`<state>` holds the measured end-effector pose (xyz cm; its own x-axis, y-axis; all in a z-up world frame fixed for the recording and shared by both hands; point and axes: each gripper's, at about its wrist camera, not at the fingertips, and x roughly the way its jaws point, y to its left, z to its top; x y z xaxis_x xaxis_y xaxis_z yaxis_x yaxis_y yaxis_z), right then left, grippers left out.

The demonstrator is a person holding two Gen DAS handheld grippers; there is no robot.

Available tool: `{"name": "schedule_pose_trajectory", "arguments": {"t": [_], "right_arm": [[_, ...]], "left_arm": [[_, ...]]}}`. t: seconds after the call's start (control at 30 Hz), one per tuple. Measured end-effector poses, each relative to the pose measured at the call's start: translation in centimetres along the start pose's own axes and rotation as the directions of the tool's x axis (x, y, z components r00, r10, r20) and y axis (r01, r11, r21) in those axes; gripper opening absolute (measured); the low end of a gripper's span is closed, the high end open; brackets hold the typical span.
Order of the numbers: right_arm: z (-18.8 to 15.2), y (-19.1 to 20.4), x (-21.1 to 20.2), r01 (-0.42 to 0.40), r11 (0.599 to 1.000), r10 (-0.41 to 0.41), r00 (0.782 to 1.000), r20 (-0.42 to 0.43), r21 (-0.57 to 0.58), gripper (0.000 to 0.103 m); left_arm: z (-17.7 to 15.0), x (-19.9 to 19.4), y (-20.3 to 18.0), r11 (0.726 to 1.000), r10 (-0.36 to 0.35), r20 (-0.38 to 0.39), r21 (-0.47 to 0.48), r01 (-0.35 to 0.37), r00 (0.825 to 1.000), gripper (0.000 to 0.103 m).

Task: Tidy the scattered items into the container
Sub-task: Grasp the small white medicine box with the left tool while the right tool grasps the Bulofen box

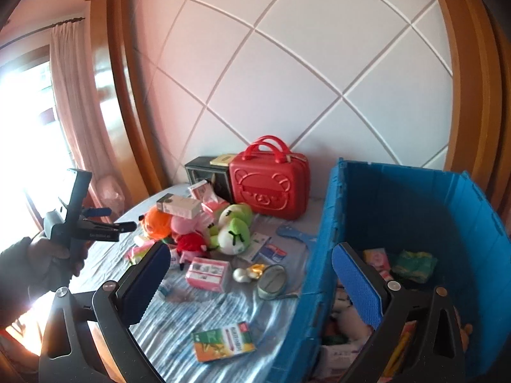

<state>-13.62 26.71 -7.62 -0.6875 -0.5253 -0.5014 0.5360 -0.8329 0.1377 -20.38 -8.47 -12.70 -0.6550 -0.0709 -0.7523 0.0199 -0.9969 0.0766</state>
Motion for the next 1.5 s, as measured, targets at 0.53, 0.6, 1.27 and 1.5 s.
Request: {"name": "schedule_pose_trajectory", "arguments": {"t": [0.53,0.6,1.27,1.5], "right_arm": [[-9.9,9.2,14.6,0.198,0.972,-0.154,0.943,-0.294,0.124,0.103],[-12.6,8.5,16.7,0.257,0.953,-0.185,0.914,-0.362,0.162,0.103],[-26.4,5.7,27.1,0.599,0.734,-0.288,0.701,-0.652,0.32,0.103],[-26.7,5.3,27.6,0.633,0.712,-0.323,0.681,-0.657,0.306,0.103]], "left_arm": [[-13.1,12.8,14.3,0.992,0.056,-0.264,0.124,-0.023,0.963,0.095],[-15.1,14.4,14.3,0.987,0.048,-0.305,0.159,0.001,0.951,0.093],[-21.6,20.0,15.0,0.947,-0.089,-0.378,0.256,0.196,0.922,0.027],[-21.2,18.2,14.6,0.953,-0.149,-0.345,0.199,0.227,0.927,0.026]]}}
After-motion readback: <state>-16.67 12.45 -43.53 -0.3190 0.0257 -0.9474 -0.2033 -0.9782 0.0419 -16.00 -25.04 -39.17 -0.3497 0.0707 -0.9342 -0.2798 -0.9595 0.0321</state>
